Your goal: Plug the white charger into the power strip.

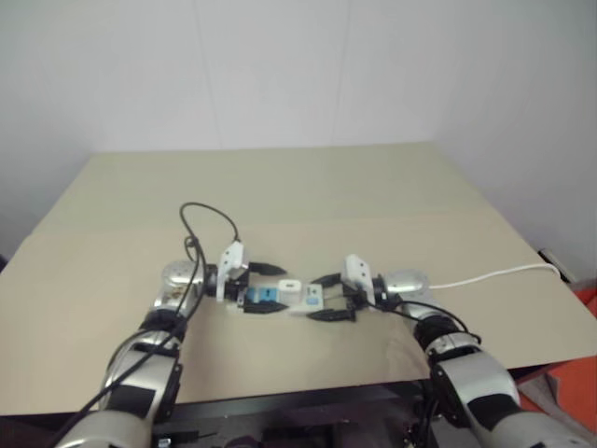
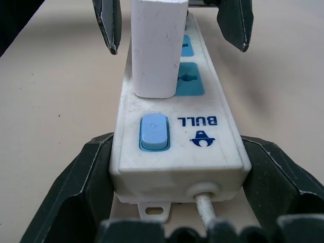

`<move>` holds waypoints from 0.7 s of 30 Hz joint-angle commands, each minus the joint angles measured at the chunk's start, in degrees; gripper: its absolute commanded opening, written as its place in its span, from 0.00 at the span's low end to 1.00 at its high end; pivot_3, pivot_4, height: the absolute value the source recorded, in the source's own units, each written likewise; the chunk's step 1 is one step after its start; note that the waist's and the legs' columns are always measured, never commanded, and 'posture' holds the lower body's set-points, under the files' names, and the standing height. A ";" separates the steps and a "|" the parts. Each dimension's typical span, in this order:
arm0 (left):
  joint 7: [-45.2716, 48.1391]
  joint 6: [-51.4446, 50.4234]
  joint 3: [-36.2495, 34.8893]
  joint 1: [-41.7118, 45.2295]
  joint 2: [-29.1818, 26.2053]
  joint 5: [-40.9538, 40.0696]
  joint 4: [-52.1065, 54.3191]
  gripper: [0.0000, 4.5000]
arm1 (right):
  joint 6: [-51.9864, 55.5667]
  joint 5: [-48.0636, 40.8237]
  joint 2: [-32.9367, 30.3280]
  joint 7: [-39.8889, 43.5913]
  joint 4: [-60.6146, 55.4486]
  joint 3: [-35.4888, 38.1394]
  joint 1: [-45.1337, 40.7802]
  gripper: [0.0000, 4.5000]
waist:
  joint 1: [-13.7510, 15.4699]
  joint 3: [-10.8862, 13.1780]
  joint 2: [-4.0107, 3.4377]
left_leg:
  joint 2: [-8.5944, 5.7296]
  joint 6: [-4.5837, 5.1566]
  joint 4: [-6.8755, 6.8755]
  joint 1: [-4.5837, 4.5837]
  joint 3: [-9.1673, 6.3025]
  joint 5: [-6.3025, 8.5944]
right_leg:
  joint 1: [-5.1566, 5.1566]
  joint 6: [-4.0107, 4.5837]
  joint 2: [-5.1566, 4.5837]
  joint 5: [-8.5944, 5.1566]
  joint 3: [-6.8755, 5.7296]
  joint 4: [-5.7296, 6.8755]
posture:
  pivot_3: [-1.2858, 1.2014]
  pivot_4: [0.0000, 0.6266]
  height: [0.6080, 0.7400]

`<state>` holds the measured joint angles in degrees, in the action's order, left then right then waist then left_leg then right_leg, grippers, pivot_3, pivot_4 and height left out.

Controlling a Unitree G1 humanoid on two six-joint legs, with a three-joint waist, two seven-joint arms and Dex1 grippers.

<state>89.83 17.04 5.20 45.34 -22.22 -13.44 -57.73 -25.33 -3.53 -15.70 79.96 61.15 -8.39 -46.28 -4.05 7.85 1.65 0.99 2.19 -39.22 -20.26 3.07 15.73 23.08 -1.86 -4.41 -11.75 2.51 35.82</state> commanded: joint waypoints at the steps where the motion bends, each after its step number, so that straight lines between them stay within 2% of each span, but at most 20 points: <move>1: 2.63 -5.92 2.50 -2.18 -5.13 -5.35 5.62 1.00 | 0.00 1.48 -0.85 1.79 0.51 -1.01 0.78 0.76 | -0.22 0.05 0.01 | 0.00 0.00 0.01 -0.05 0.01 0.00 | 0.06 0.00 0.02 0.00 0.00 0.00 | 0.52 0.24 1.00; 4: 2.67 -10.20 6.33 -4.17 -11.09 -12.14 14.42 1.00 | -1.92 1.70 -0.83 -0.62 0.30 -0.43 0.94 0.76 | -0.04 0.16 0.08 | 0.02 0.00 0.15 -0.12 0.00 0.00 | 0.20 0.00 0.03 -0.02 0.01 -0.02 | 0.52 0.24 1.00; 6: 2.67 -12.40 8.44 -5.78 -16.45 -17.03 20.53 1.00 | -0.78 0.69 -0.93 0.70 0.48 0.31 0.45 0.76 | 0.09 0.25 0.21 | 0.07 -0.01 0.20 -0.23 -0.02 0.00 | 0.31 0.02 0.01 -0.04 -0.01 -0.03 | 0.52 0.24 1.00; 7: 2.67 -12.55 8.59 -6.41 -18.04 -18.20 22.24 1.00 | -0.47 0.23 -1.08 1.47 0.43 0.64 0.32 0.84 | 0.13 0.29 0.27 | 0.07 -0.01 0.19 -0.32 -0.02 -0.01 | 0.40 0.02 -0.01 -0.03 -0.02 -0.02 | 0.52 0.24 1.00; 8: 2.67 -11.90 7.12 -7.12 -18.44 -18.01 23.12 1.00 | -0.14 -0.44 -1.24 1.95 0.23 1.25 0.14 0.92 | 0.20 0.30 0.27 | 0.07 -0.03 0.18 -0.44 -0.03 -0.02 | 0.51 0.03 -0.05 -0.02 -0.02 0.00 | 0.52 0.24 1.00; 10: 2.67 -12.23 4.57 -8.70 -18.58 -18.22 25.18 1.00 | 0.37 -1.23 -1.66 2.40 -0.22 2.04 -0.18 0.98 | 0.65 0.34 0.23 | -0.03 -0.06 0.17 -0.77 -0.01 -0.05 | 0.89 0.03 -0.21 -0.01 -0.02 0.05 | 0.52 0.24 1.00; 16: 1.74 -16.33 -1.39 -15.17 -20.59 -19.98 35.76 1.00 | 0.72 -4.15 -5.79 7.17 -6.19 3.80 0.94 0.98 | 1.47 0.72 0.19 | -0.02 -0.10 0.17 -1.48 -0.01 -0.10 | 1.52 0.04 -0.21 0.00 -0.14 0.02 | 0.52 0.24 1.00; 21: -0.47 -18.53 -8.36 -22.52 -25.15 -20.02 44.09 1.00 | 2.85 -10.76 -13.86 8.42 -24.73 7.93 8.25 0.98 | 1.76 0.81 0.13 | 0.02 -0.10 0.20 -2.18 -0.06 -0.10 | 2.12 0.05 -0.20 0.01 -0.24 0.10 | 0.52 0.24 1.00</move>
<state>89.94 -0.90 0.04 23.80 -45.78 -32.06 -16.47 -23.50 -11.09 -27.25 87.09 42.53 -3.05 -38.73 -2.28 8.66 1.79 1.00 2.12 -38.96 -22.45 3.01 15.65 25.21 -1.82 -4.63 -11.74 2.27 35.84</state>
